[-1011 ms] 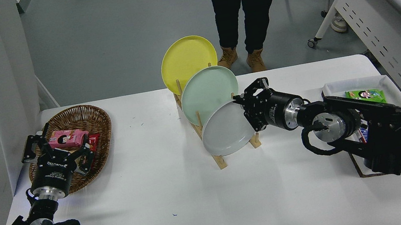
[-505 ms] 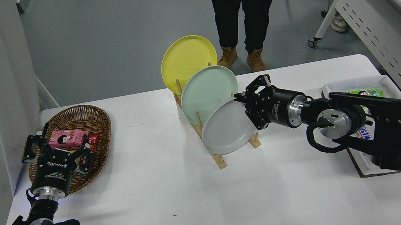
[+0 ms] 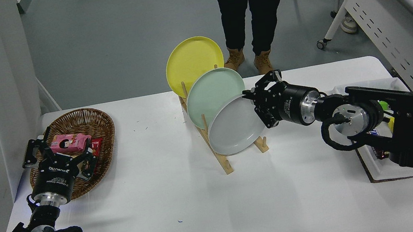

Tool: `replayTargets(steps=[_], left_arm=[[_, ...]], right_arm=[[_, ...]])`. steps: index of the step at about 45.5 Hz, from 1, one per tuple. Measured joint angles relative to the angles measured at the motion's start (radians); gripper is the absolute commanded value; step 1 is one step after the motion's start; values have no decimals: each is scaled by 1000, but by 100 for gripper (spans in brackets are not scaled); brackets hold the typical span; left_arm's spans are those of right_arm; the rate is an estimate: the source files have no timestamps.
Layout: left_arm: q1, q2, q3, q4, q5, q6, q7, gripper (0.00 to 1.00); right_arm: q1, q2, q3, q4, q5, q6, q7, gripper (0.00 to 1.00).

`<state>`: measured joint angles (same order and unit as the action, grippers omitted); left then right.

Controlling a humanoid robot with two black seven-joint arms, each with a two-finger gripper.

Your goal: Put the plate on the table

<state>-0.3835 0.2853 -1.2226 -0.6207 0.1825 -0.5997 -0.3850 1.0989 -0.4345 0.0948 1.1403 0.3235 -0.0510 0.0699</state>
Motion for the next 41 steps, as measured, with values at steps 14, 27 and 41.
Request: replayTargets(steps=[14,27,41], left_arm=[[0,0,0,0,0,0,0,98],[0,0,0,1,0,0,0,98],[0,0,0,0,0,0,0,98]], right_arm=[[126,-19,-81,35,159,-28,-21,0],[164,-4,-30,42,200,-169,-130,0],[271,22,-113,44,346,-251,-197,0]])
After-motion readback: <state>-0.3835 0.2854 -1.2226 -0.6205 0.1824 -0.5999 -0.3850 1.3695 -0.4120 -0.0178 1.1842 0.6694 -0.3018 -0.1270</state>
